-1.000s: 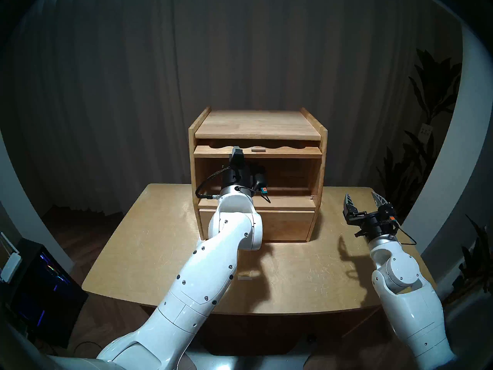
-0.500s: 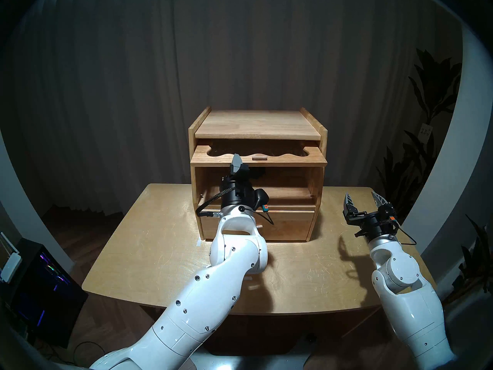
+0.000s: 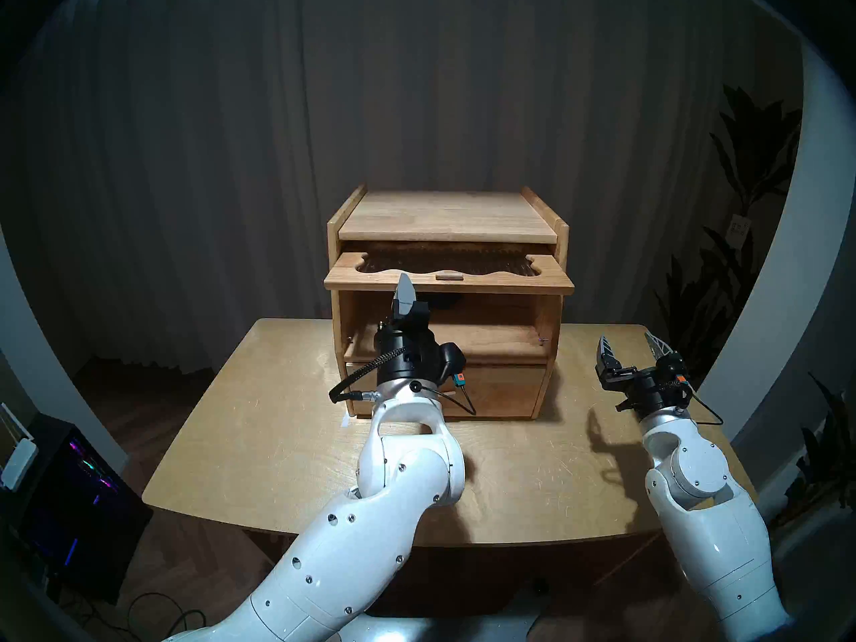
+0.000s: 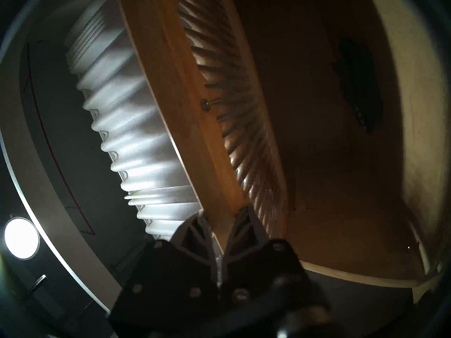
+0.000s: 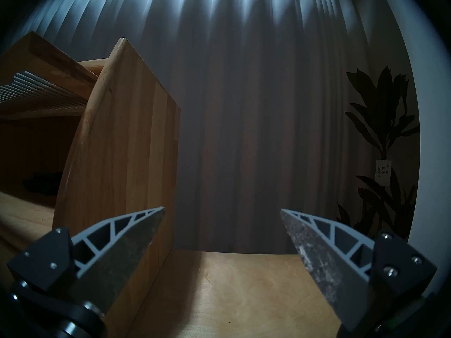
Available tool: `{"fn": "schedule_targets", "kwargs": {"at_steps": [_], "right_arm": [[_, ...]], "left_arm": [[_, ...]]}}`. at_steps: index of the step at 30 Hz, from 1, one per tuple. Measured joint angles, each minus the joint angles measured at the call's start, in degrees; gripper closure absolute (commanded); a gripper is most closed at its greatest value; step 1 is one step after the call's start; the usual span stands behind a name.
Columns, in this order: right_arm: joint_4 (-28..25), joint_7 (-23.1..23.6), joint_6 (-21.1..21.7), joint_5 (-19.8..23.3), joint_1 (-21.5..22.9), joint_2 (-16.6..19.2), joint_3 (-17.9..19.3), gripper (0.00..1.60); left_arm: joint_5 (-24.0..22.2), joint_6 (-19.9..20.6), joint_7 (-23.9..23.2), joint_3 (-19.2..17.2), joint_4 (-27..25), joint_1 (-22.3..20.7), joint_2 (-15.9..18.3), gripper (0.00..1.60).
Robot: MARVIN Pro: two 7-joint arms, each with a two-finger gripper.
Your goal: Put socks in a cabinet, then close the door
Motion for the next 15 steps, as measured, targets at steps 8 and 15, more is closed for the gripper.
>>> {"fn": "schedule_targets", "kwargs": {"at_steps": [8,15], "right_arm": [[0.0,0.0,0.0,0.0,0.0,0.0,0.0,0.00],[0.0,0.0,0.0,0.0,0.0,0.0,0.0,0.00]], "left_arm": [[2.2,1.0,-0.9,0.2,-1.4,1.5,1.1,1.60],[3.0,1.6,-1.4,0.0,-2.9,2.9,2.2,1.60]]}}
